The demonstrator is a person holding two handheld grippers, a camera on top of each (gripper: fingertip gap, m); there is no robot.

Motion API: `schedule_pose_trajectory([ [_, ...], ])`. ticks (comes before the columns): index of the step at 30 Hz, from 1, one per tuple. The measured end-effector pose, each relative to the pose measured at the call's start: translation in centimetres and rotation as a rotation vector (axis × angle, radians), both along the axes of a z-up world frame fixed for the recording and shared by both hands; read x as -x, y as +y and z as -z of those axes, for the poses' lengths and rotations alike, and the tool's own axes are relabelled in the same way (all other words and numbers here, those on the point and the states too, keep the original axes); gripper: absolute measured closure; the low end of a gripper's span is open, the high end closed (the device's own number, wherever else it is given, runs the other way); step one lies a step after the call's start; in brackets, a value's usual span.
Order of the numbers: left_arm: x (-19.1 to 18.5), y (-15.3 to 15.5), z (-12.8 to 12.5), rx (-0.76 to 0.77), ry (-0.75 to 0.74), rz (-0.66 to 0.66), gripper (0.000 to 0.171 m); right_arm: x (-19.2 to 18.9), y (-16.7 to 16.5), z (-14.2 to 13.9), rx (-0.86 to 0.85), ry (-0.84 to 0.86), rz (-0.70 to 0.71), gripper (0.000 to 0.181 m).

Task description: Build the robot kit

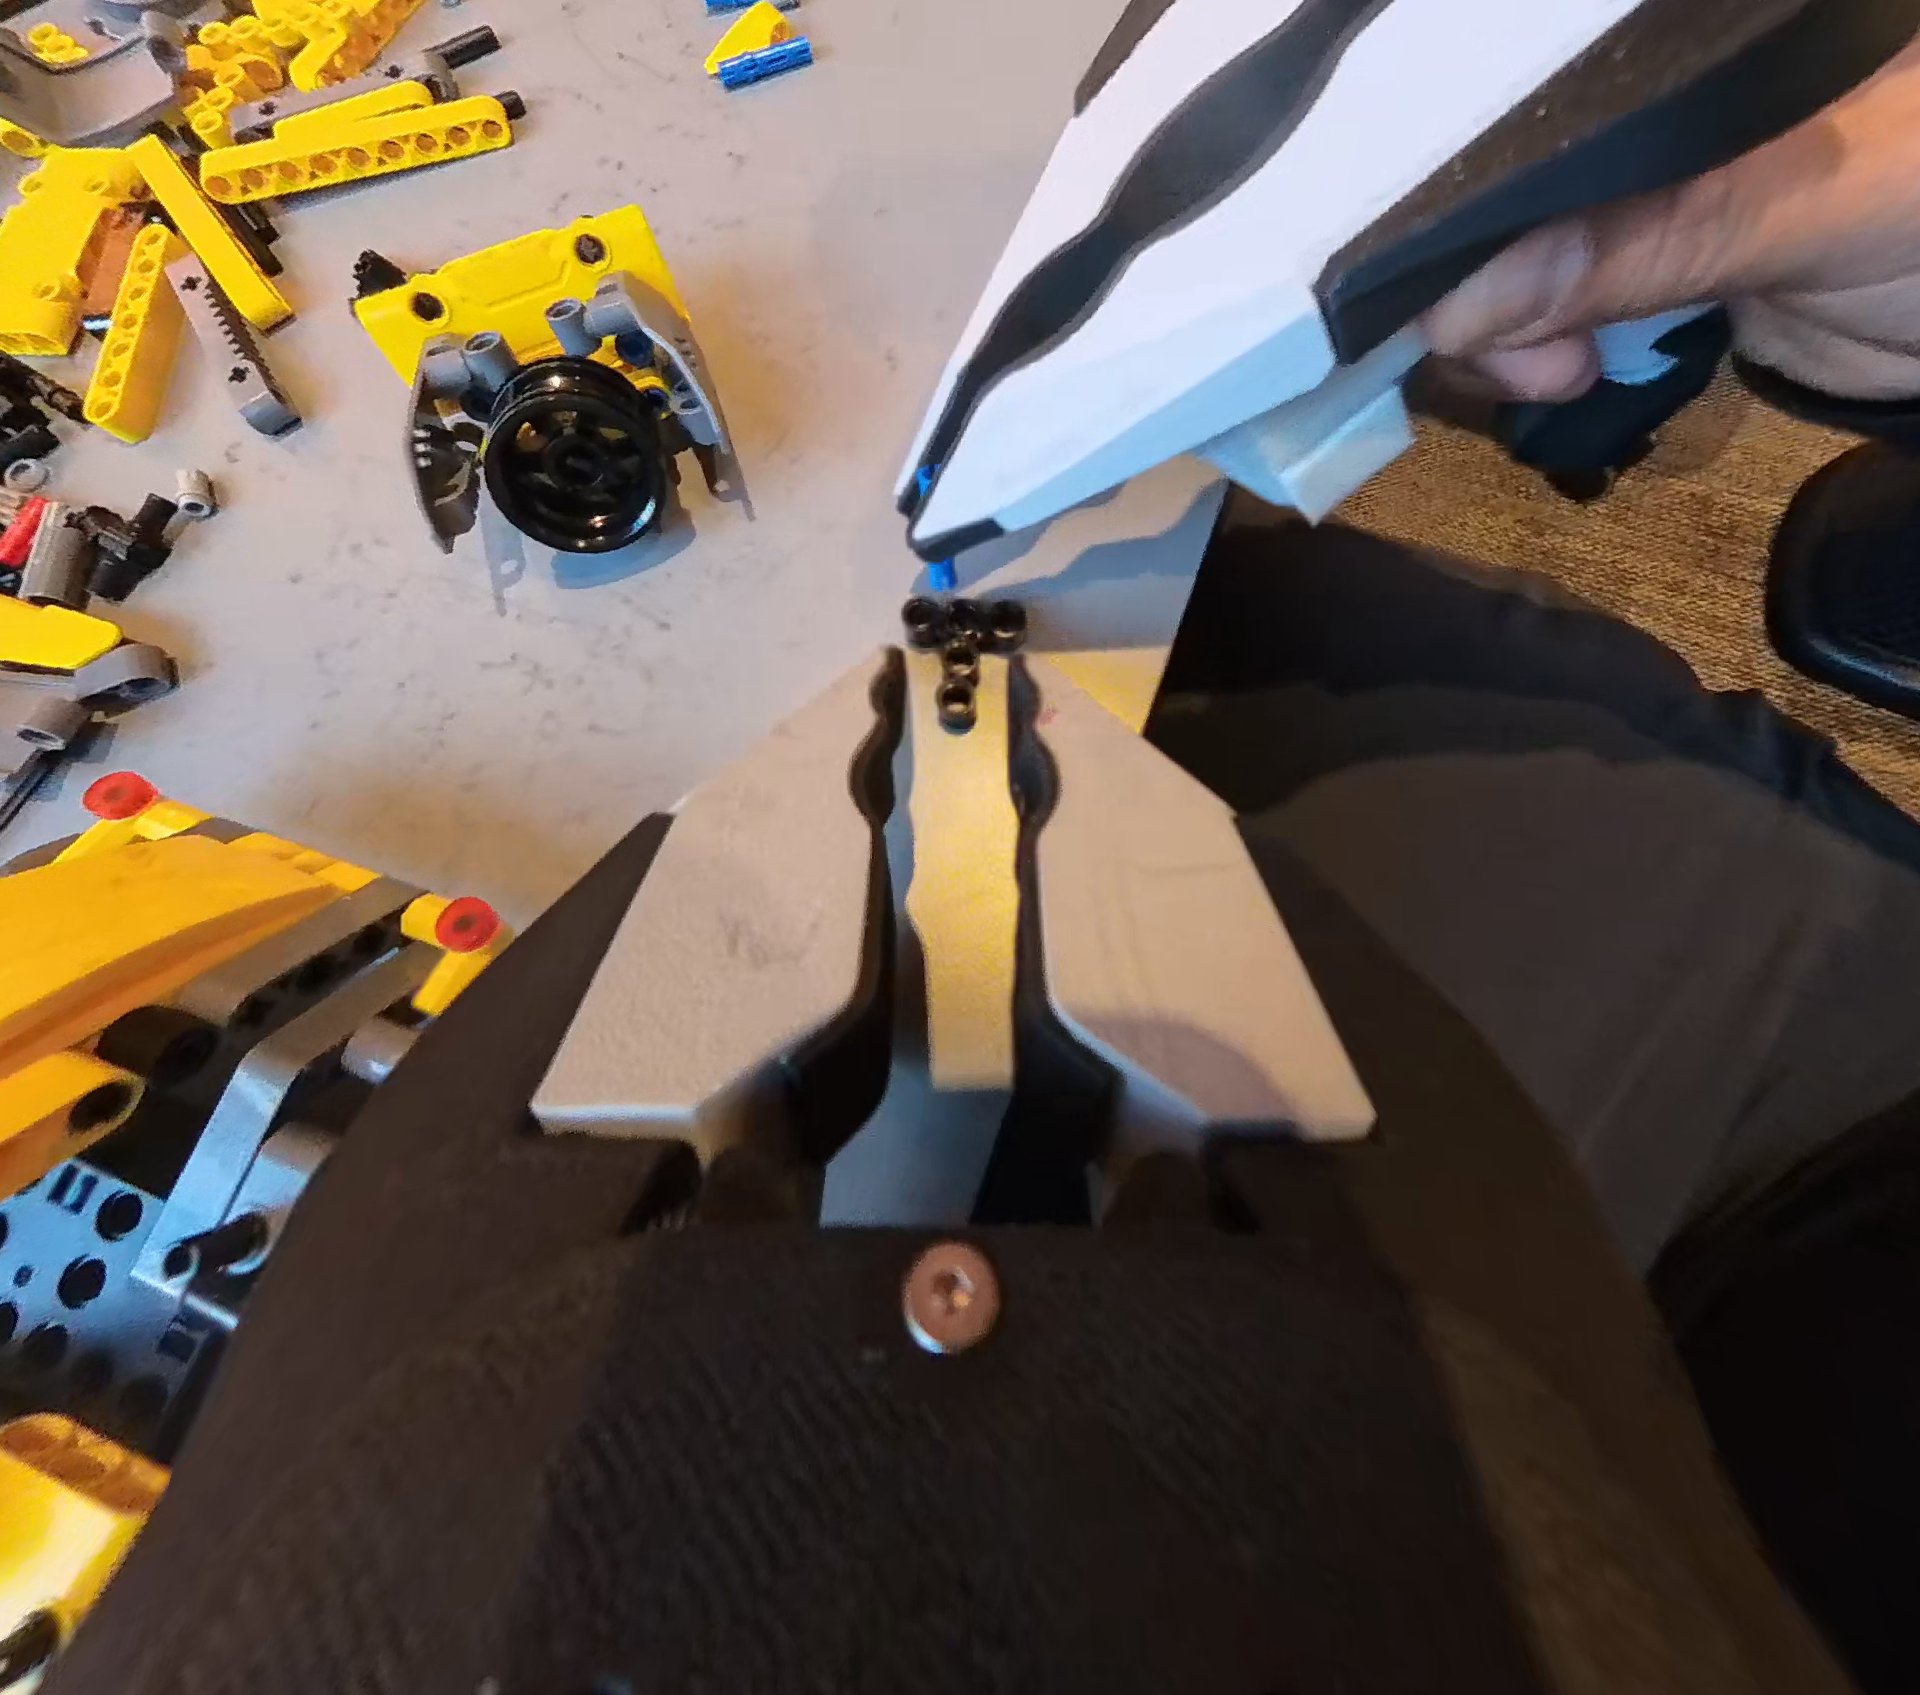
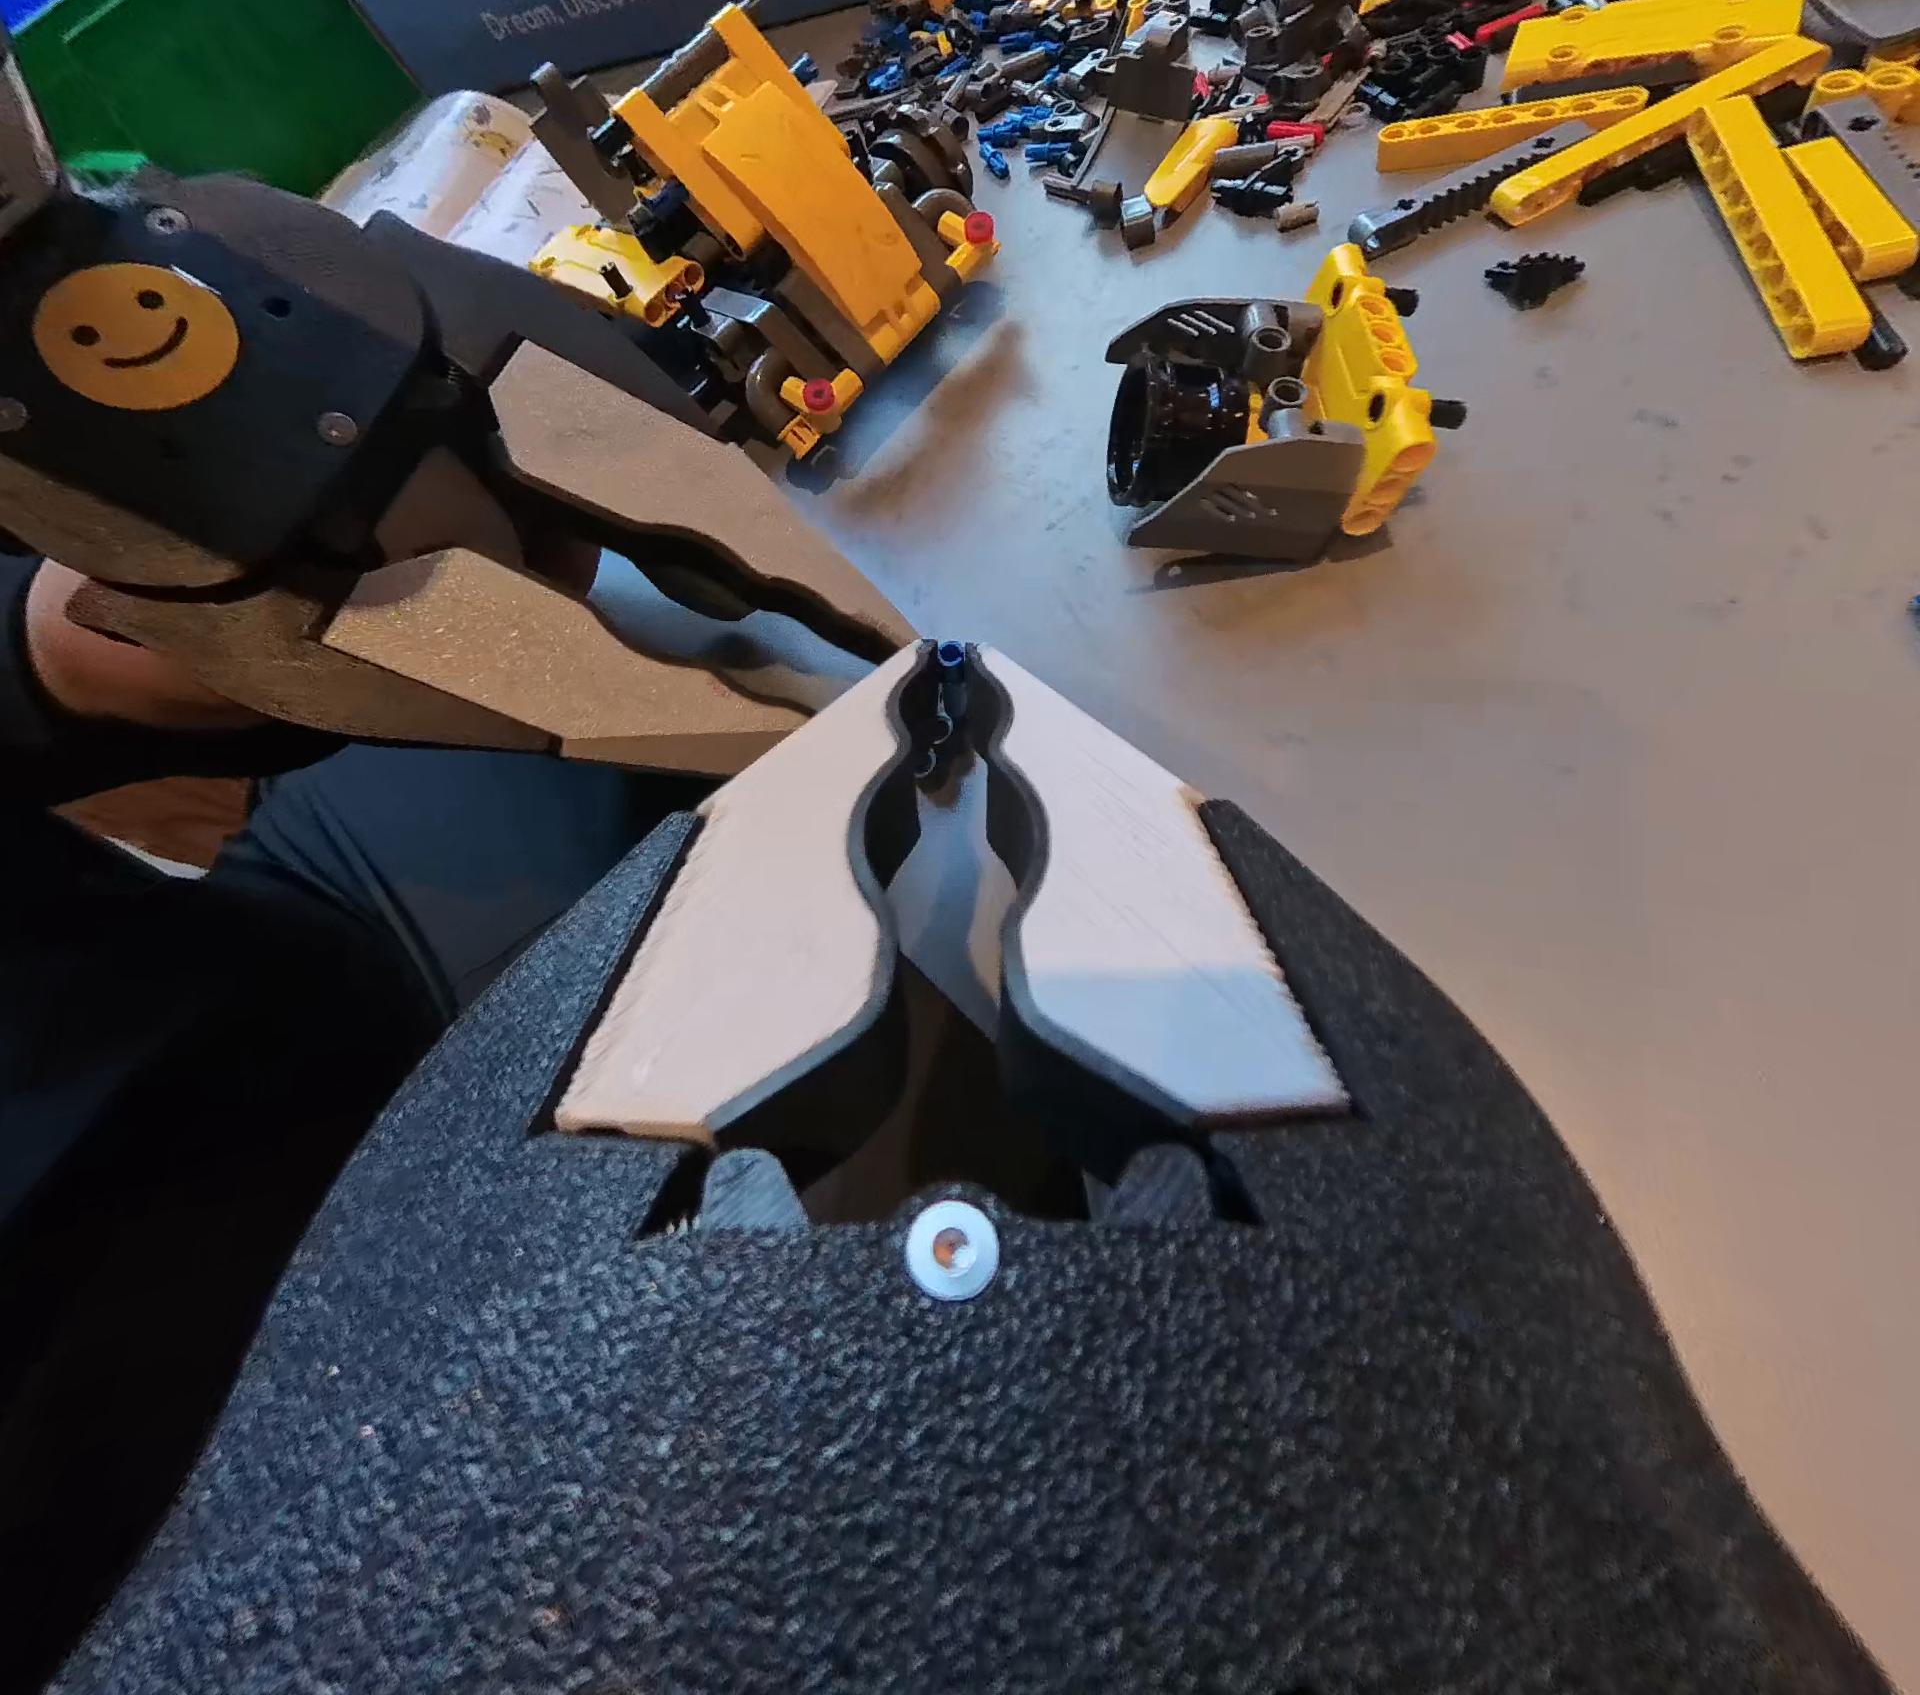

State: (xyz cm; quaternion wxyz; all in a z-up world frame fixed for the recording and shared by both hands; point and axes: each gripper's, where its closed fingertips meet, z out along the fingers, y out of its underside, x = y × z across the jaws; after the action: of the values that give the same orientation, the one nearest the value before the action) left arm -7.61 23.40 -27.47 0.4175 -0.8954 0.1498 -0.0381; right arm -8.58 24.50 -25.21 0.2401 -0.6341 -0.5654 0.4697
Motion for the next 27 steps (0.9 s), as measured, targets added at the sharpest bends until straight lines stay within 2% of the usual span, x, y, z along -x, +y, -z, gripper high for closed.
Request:
schedule_pose_trajectory([
  [4, -0.08, -0.27, 0.04, 0.005, -0.028, 0.014, 0.154, 0.33, -0.25, 0.16, -0.004, 0.006, -0.002, 0.177],
  [8, -0.51, -0.19, 0.09, 0.009, -0.031, 0.039, 0.165, 0.43, -0.25, 0.17, -0.02, 0.008, 0.0, 0.177],
  [27, -0.39, 0.06, 0.14, 0.0, -0.035, 0.026, 0.166, 0.27, -0.2, 0.44, -0.117, -0.008, -0.015, 0.177],
])
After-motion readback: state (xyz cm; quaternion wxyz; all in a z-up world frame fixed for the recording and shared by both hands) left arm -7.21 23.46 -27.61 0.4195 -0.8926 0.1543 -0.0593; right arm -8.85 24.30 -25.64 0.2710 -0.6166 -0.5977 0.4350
